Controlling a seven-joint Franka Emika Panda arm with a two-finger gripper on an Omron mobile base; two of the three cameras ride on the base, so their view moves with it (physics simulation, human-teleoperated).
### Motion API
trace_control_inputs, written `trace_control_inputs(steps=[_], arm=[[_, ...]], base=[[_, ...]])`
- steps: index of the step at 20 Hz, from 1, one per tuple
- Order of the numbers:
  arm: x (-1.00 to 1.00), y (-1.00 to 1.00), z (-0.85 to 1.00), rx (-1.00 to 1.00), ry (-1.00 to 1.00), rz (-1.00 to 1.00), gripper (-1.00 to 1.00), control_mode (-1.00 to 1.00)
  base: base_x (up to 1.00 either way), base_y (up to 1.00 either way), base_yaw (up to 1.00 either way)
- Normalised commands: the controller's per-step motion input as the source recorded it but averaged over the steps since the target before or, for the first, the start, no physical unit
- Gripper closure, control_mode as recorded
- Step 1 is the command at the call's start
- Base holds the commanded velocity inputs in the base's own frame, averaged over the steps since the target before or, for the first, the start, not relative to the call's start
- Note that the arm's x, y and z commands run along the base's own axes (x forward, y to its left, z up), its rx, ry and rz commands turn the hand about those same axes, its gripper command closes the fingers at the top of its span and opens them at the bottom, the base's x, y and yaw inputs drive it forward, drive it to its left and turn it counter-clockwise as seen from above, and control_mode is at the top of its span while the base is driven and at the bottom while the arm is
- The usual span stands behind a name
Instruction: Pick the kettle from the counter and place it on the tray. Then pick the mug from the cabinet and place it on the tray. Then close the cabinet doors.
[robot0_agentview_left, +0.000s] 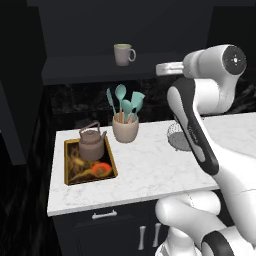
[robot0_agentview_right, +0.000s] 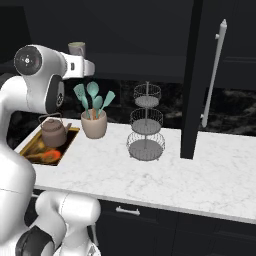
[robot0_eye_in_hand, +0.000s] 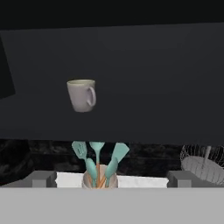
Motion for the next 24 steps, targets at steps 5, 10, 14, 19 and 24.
trace_control_inputs(steps=[5,10,14,19,24], arm=[[0.32,0.0,0.12,0.0,-0.04,0.01,-1.0,-1.0],[0.18,0.02,0.27,-0.06,-0.17,0.02,-1.0,-1.0],[0.18,0.11,0.25,-0.05,-0.2,0.04,-1.0,-1.0],[0.22,0.25,0.04,0.0,-0.12,0.01,-1.0,-1.0],[0.19,0.3,0.0,0.0,-0.06,0.0,-1.0,-1.0]], base=[[0.0,0.0,0.0],[0.0,0.0,0.0],[0.0,0.0,0.0],[0.0,0.0,0.0],[0.0,0.0,0.0]])
